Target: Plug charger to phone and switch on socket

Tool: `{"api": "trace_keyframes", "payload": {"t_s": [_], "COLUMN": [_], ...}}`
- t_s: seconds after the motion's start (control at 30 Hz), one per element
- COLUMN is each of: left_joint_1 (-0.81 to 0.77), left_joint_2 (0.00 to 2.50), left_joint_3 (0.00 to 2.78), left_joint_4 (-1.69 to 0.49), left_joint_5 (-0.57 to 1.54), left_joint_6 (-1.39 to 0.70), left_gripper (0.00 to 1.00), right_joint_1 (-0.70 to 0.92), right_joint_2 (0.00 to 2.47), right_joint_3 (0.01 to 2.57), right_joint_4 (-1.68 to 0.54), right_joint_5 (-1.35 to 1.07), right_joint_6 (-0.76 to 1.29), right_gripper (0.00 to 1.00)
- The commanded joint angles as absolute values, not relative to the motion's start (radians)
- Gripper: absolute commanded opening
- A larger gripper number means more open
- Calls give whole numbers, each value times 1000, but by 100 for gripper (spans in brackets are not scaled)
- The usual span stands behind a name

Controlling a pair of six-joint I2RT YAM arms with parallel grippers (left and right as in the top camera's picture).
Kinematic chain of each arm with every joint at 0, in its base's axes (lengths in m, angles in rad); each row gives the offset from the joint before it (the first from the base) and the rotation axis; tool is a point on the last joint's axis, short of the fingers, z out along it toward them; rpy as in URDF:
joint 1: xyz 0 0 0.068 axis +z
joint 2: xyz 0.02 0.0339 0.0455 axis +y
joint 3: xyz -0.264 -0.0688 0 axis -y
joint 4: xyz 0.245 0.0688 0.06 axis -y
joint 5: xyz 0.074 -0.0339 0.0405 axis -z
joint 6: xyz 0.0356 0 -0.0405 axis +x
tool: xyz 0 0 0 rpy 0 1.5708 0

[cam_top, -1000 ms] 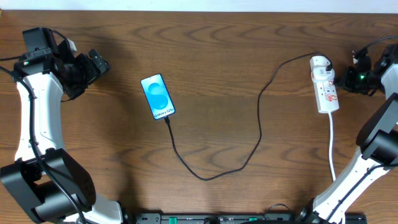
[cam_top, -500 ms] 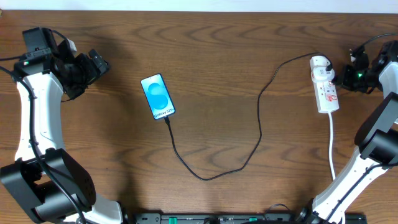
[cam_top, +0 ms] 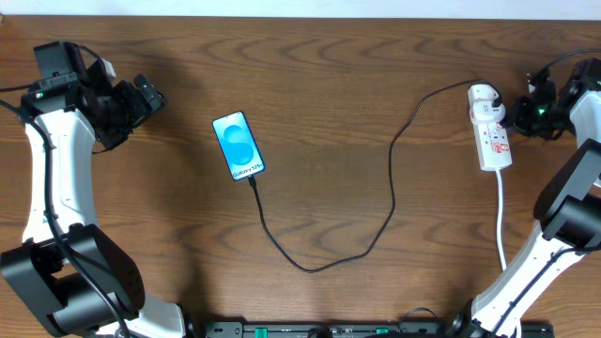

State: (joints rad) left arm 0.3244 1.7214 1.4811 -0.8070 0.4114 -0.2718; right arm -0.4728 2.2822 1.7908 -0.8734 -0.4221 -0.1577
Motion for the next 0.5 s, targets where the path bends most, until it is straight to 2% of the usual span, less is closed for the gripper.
{"api": "trace_keyframes", "payload": {"t_s": [0.0, 0.37, 0.47], "left_joint_1": [324, 324, 324], "left_joint_2": [1711, 1711, 1711], "left_joint_3": [1479, 1479, 1479], "left_joint_4": [-810, -810, -810], "left_joint_5": [395, 395, 395], "left_joint_6": [-259, -259, -259], "left_gripper": [98, 98, 98], "right_joint_1": [-424, -416, -416], "right_joint_2": [2297, 2297, 2297], "right_joint_3": [1771, 1771, 1771], "right_joint_4": [-902, -923, -923], "right_joint_5": [-478, -481, -481], "right_joint_6": [-127, -143, -58], "right_gripper": [1, 1, 1]}}
